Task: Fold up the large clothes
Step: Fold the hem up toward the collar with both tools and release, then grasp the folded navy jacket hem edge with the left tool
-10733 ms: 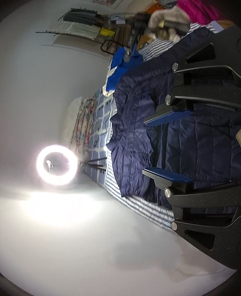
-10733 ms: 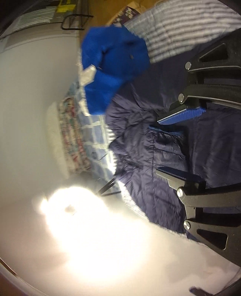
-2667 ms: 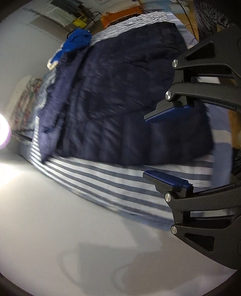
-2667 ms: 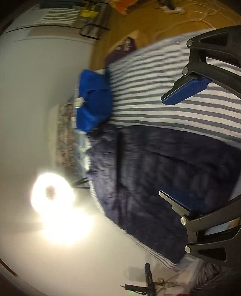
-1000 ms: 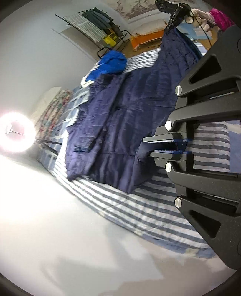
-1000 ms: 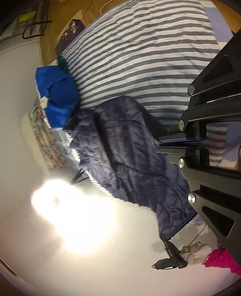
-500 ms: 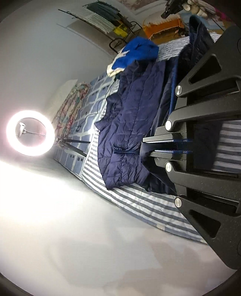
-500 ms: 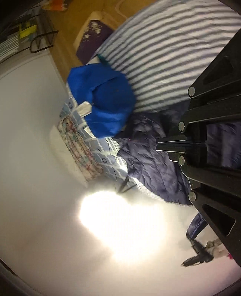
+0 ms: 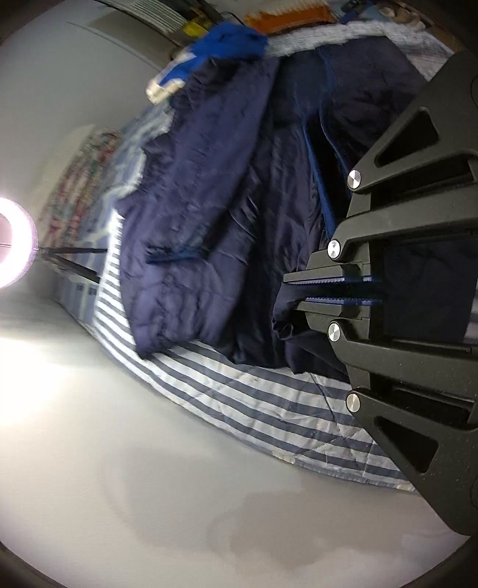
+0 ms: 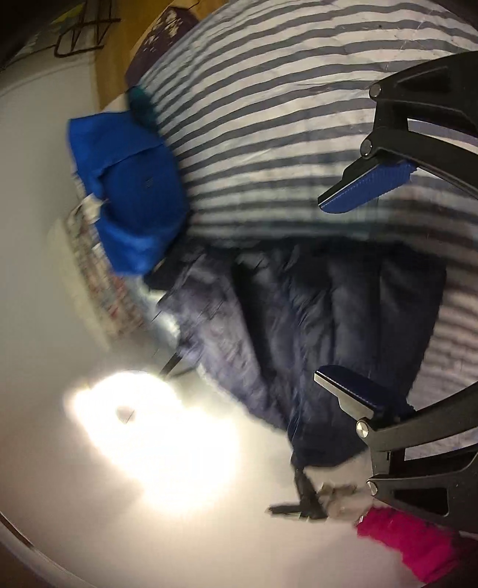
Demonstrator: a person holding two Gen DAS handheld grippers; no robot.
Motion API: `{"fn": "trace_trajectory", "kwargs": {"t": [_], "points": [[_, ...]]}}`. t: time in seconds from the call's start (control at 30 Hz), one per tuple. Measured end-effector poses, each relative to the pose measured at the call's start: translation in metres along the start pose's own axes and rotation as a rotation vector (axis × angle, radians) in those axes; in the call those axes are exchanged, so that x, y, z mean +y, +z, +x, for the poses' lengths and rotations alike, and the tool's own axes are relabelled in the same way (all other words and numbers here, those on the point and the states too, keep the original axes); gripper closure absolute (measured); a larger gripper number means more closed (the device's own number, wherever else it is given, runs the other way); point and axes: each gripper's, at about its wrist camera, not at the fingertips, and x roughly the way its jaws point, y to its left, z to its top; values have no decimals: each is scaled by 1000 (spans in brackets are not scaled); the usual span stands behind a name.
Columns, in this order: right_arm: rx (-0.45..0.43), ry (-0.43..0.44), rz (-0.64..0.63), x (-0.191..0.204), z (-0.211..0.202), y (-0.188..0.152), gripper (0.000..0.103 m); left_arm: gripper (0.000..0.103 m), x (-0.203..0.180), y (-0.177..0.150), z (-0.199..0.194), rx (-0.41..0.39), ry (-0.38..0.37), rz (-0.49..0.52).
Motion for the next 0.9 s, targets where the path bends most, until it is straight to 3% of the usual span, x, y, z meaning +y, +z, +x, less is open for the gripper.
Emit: {"fn": "trace_trajectory", "kwargs": {"t": [0.1,0.27,0.37,0.4,0.47,0.5,0.53,0.57,0.7,0.8,0.9], "points": [[44,-35,-3,-2,28,0,17,98,0,-1,16,38,4,12],[84,-56,-65,9,62,7,27,79,6,5,24,92,-13,21],[113,-79,-133,21,77,9,28,73,11,12,14,88,-44,26],[123,-91,-152,24,82,9,28,68,13,15,9,82,-52,32],[146,-113,-172,27,90,10,36,38,17,19,-1,48,-29,46],[164,-133,-180,28,95,9,40,34,21,21,-8,26,-16,45],[184,-152,-187,27,99,8,48,34,26,24,-11,18,-23,38],[201,-167,-194,26,103,6,49,34,30,24,-14,12,-36,33],[198,-176,-202,24,104,2,49,34,30,14,-10,27,-22,153],[164,-151,-193,21,95,5,39,34,25,5,5,68,-14,212],[138,-133,-190,20,88,10,34,34,25,8,15,68,-54,188]]}}
